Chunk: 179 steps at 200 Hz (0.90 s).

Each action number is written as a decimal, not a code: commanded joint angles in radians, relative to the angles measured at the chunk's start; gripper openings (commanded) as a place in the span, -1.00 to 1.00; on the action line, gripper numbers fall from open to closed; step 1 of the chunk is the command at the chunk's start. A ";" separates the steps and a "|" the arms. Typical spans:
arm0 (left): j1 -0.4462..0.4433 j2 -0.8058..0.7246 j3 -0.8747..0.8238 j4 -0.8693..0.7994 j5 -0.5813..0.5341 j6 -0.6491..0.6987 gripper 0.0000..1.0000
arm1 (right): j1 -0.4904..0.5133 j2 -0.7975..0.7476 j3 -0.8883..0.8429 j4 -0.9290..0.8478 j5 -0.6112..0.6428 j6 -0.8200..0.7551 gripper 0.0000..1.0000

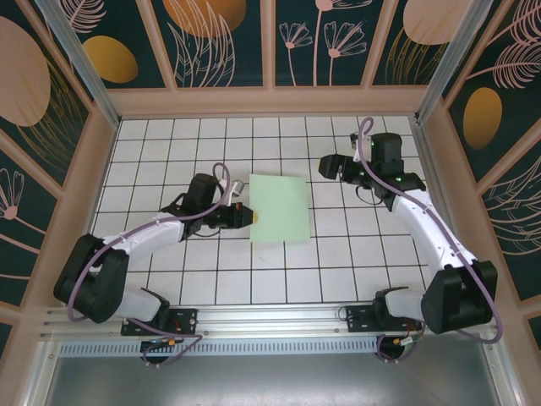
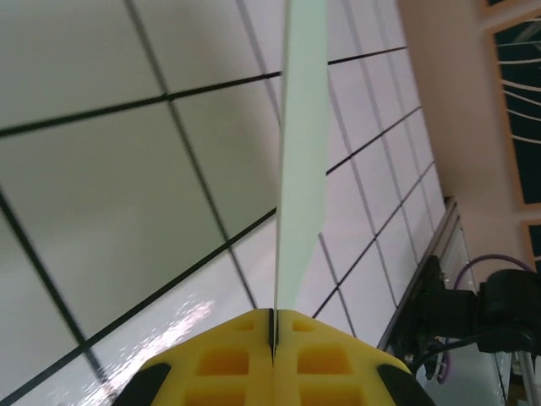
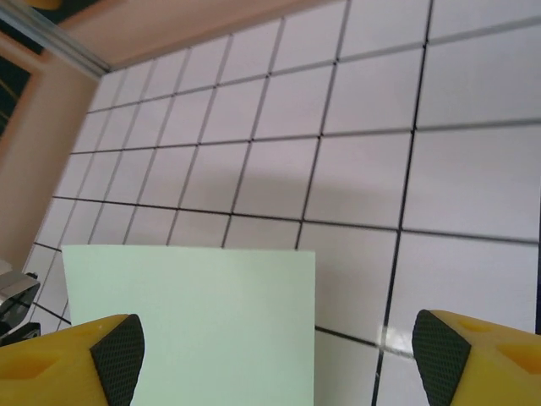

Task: Fold a paper plane with a square sheet of paper (fold left side to right side)
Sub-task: Place a square sheet of paper at the center of the table, then first fold in half a square sheet of paper at the center of the table.

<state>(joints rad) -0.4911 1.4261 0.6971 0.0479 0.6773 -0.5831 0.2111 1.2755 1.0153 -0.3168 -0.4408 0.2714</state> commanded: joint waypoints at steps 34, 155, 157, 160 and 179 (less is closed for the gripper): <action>-0.006 0.087 0.061 -0.095 -0.147 0.054 -1.00 | 0.097 0.088 -0.173 0.184 -0.074 0.266 0.28; -0.006 0.214 0.263 -0.356 -0.177 0.256 -1.00 | 0.281 0.306 -0.169 0.292 -0.001 0.379 -0.17; -0.006 0.213 0.263 -0.356 -0.172 0.257 -1.00 | 0.280 0.303 -0.167 0.291 0.000 0.379 -0.17; -0.006 0.211 0.262 -0.358 -0.166 0.258 -1.00 | 0.279 0.301 -0.166 0.290 0.001 0.378 -0.17; -0.005 0.210 0.256 -0.377 -0.143 0.271 -1.00 | 0.279 0.301 -0.161 0.281 -0.012 0.371 -0.17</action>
<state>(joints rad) -0.4911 1.6363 0.9329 -0.2600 0.4934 -0.3611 0.4870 1.5959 0.8211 -0.0109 -0.4664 0.6605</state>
